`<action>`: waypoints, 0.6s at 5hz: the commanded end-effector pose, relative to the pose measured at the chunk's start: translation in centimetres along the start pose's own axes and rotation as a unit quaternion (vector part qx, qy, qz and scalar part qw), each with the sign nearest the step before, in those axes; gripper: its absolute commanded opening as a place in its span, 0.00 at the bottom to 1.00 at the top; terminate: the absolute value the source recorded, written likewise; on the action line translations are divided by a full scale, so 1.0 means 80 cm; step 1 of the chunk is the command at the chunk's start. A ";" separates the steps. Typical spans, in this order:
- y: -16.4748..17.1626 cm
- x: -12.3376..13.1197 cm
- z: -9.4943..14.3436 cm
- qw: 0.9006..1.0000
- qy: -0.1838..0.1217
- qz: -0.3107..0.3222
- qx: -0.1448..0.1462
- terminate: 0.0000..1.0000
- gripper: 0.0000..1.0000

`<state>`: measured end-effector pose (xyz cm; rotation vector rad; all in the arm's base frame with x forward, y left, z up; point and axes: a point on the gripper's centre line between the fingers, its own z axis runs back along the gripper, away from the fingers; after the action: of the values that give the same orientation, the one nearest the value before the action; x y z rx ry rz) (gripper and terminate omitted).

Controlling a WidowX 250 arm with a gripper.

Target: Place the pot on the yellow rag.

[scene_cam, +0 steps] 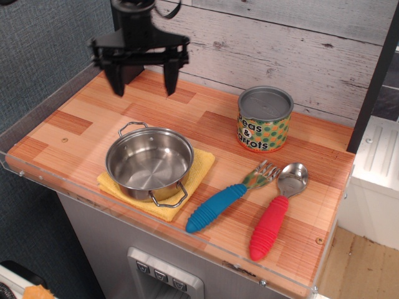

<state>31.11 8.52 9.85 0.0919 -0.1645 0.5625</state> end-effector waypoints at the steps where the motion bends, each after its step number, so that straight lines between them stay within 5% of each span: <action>1: -0.034 0.016 0.016 0.998 -0.020 -0.055 -0.002 0.00 1.00; 3: -0.046 0.018 0.029 0.995 -0.037 -0.096 0.001 0.00 1.00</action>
<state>33.48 5.86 10.39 0.1294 -0.1674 0.3786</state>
